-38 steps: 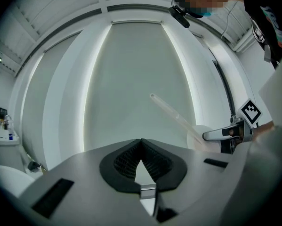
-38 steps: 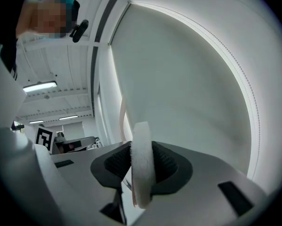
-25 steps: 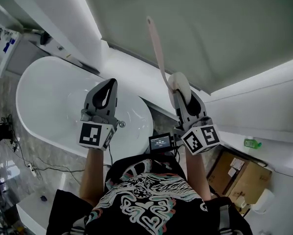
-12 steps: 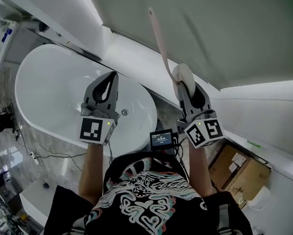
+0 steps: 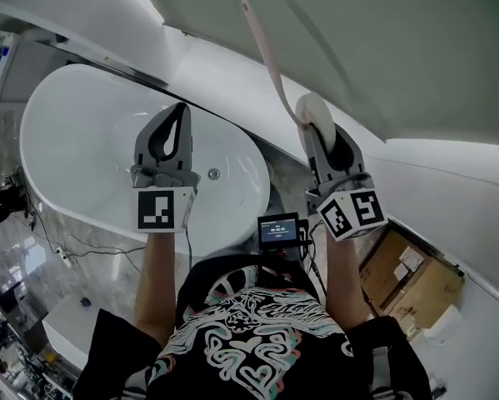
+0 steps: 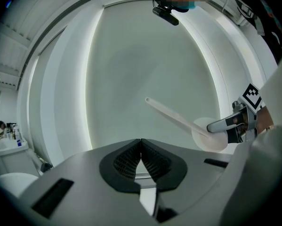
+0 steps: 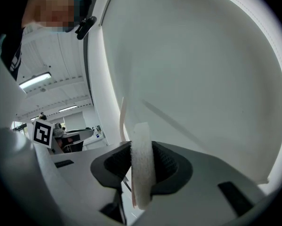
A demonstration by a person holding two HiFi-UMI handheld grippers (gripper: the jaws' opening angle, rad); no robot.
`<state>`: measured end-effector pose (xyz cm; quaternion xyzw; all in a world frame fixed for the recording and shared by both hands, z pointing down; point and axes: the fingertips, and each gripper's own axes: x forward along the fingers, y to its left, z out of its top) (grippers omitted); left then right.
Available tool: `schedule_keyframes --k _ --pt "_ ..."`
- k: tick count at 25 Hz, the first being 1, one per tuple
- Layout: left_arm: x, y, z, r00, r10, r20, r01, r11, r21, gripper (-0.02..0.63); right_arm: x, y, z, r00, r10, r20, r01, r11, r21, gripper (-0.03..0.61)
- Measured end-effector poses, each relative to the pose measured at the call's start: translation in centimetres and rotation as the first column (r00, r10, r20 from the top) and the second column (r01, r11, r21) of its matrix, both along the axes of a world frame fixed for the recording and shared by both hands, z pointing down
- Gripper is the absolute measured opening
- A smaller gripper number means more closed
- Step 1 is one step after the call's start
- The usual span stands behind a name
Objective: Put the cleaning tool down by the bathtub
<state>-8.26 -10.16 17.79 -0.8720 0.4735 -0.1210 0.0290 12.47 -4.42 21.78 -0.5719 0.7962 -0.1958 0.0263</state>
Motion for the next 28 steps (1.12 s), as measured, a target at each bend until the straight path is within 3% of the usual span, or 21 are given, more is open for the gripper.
schedule_keyframes --k 28 --pt "-2.9 -4.3 13.1 0.995 -0.094 0.033 0.098 0.984 -0.15 0.015 -2.0 -4.7 12.8 0.993 -0.082 -0.087 0.064 0.978 -0.197 0.13"
